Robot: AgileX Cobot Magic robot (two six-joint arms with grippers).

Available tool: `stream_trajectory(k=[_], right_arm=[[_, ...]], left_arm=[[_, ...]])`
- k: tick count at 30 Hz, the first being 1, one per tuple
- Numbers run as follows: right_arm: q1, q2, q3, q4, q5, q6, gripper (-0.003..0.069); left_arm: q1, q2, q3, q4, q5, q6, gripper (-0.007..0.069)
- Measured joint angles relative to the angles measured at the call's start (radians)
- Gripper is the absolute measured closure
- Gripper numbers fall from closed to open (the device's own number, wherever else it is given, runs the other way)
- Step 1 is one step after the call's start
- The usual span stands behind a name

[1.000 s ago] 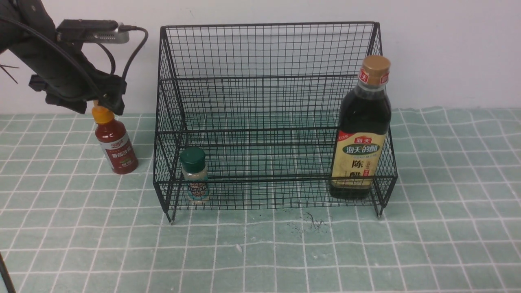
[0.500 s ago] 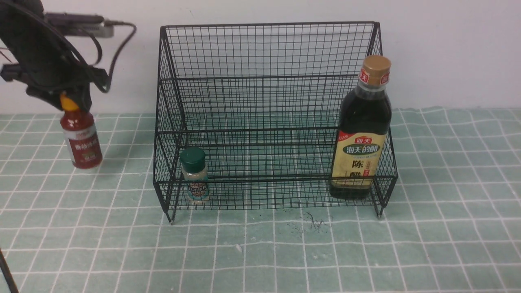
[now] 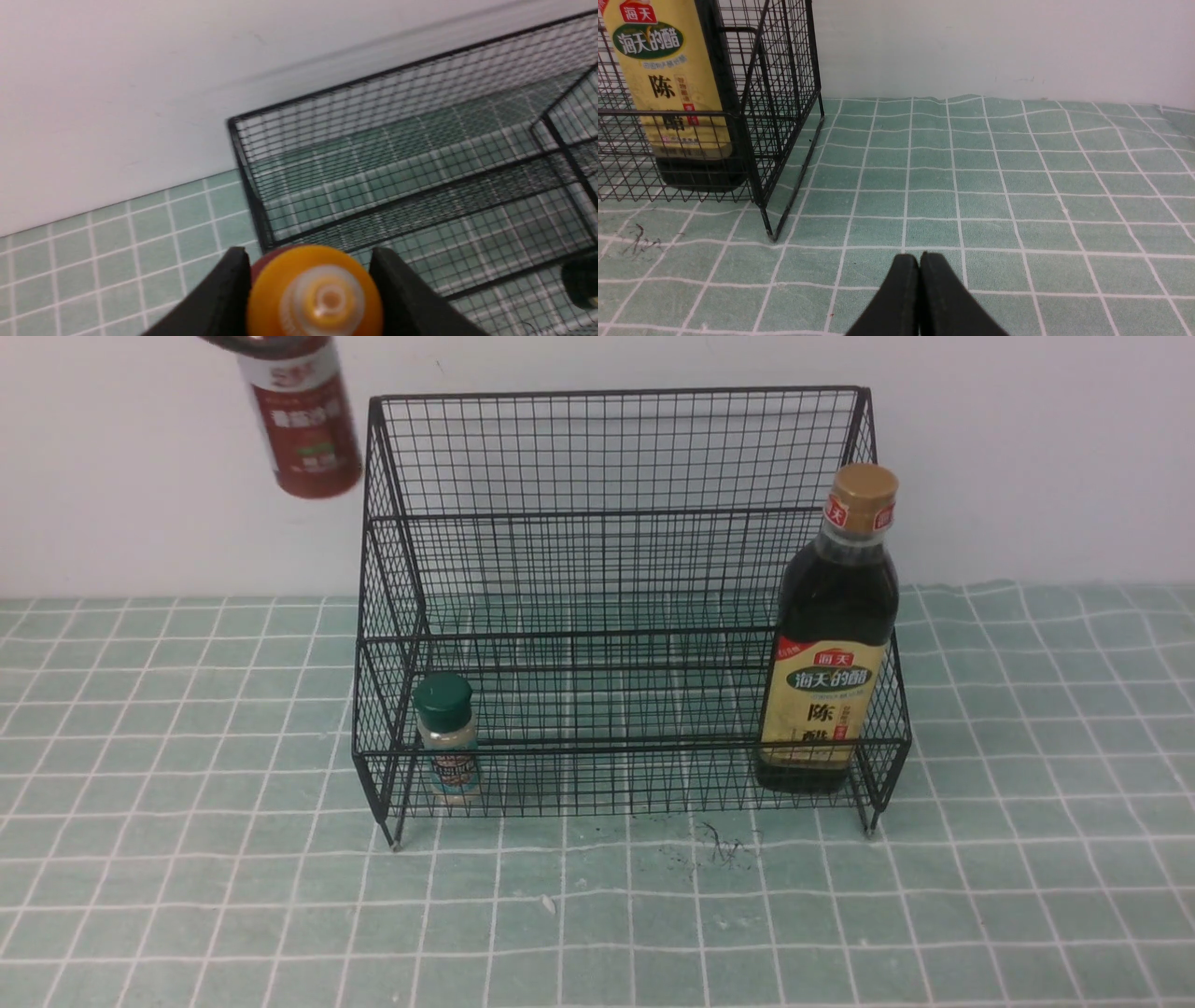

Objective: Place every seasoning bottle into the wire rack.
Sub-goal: Use the left arm to put the condiment bottle back on the shelf

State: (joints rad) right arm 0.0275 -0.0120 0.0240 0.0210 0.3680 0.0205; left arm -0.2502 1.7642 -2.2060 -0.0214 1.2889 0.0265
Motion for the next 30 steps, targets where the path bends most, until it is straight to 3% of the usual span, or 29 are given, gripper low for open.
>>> stream_trajectory(k=[9,30], right_arm=[[0.0,0.0,0.0,0.0,0.0,0.0,0.0672],[0.0,0.0,0.0,0.0,0.0,0.0,0.0672]], left_arm=[[-0.089,0.161,0.001,0.008,-0.003,-0.004,0.0337],[-0.09,0.353,0.005,-0.006,-0.012,-0.01,0.0337]])
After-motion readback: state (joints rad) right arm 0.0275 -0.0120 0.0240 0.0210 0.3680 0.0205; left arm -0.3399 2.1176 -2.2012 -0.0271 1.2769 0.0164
